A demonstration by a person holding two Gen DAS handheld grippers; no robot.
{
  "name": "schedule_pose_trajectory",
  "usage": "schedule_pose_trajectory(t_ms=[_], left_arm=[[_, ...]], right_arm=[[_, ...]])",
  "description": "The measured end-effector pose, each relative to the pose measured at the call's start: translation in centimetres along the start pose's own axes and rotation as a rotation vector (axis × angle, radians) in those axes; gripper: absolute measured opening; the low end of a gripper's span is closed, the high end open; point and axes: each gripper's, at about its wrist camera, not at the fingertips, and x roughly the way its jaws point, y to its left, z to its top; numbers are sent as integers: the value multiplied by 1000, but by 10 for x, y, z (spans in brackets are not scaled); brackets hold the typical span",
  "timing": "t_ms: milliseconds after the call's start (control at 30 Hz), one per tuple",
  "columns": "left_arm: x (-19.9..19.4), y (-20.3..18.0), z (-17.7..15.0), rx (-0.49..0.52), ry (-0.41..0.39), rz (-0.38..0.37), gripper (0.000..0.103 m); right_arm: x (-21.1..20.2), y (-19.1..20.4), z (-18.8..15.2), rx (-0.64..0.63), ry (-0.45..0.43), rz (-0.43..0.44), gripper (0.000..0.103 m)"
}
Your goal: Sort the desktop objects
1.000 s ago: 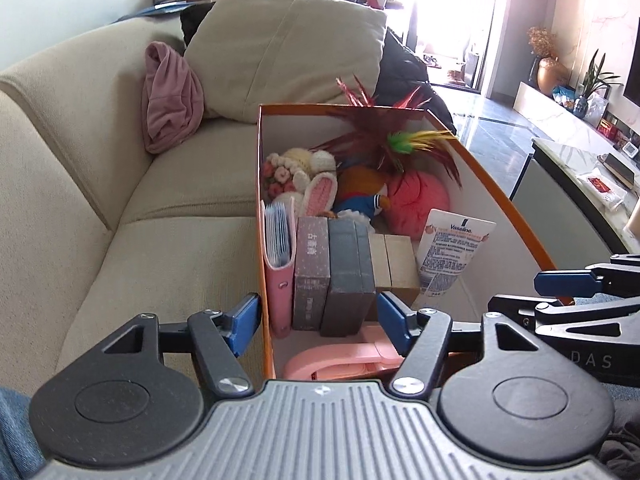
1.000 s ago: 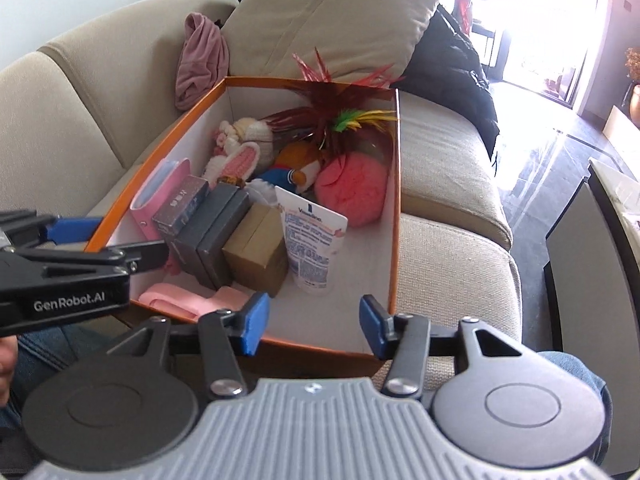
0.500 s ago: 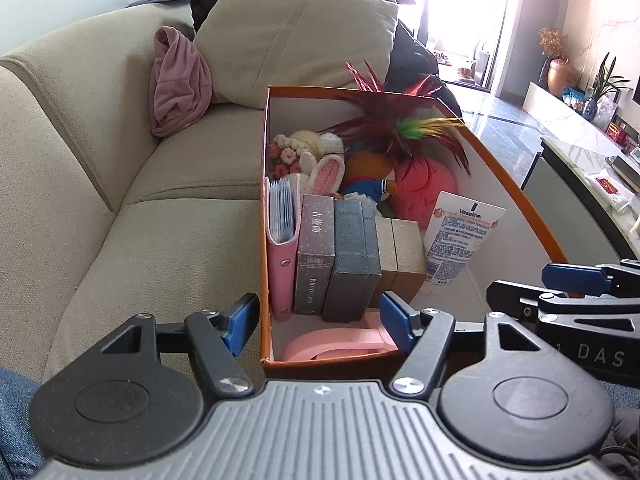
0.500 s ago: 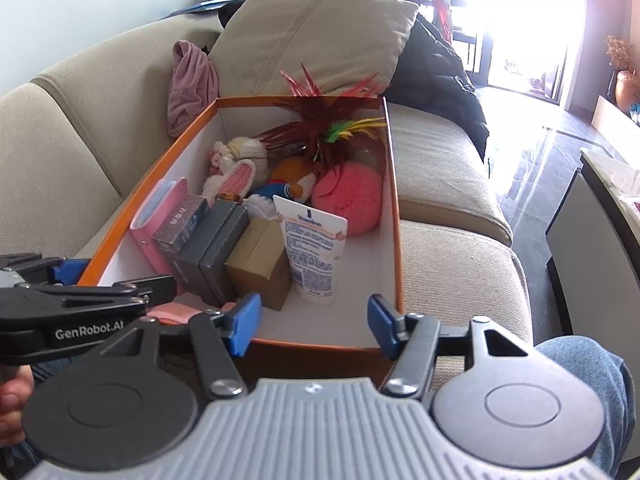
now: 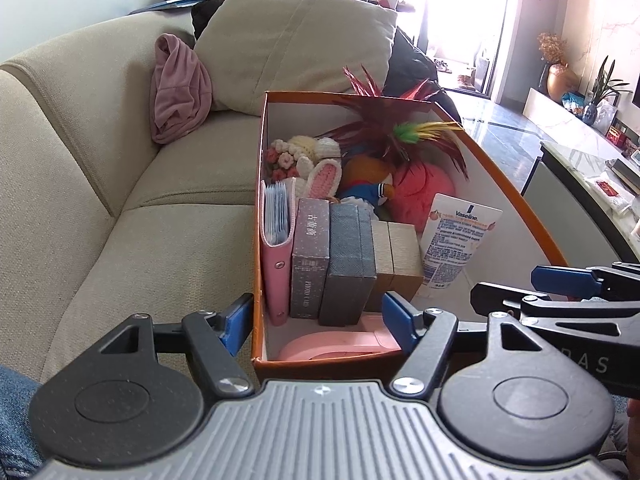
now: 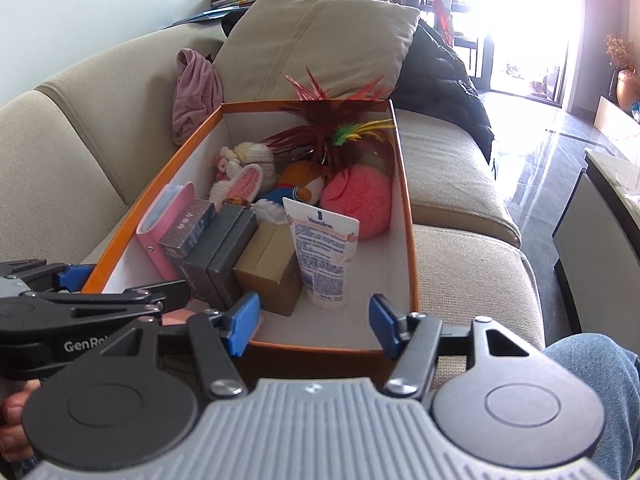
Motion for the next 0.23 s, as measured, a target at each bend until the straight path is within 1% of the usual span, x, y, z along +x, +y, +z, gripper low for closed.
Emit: schedule_pose_trajectory(t_ms=[233], left_arm=[[0, -1, 0, -1, 0, 7, 81]], right_arm=[[0, 1, -1, 1, -7, -2, 63]])
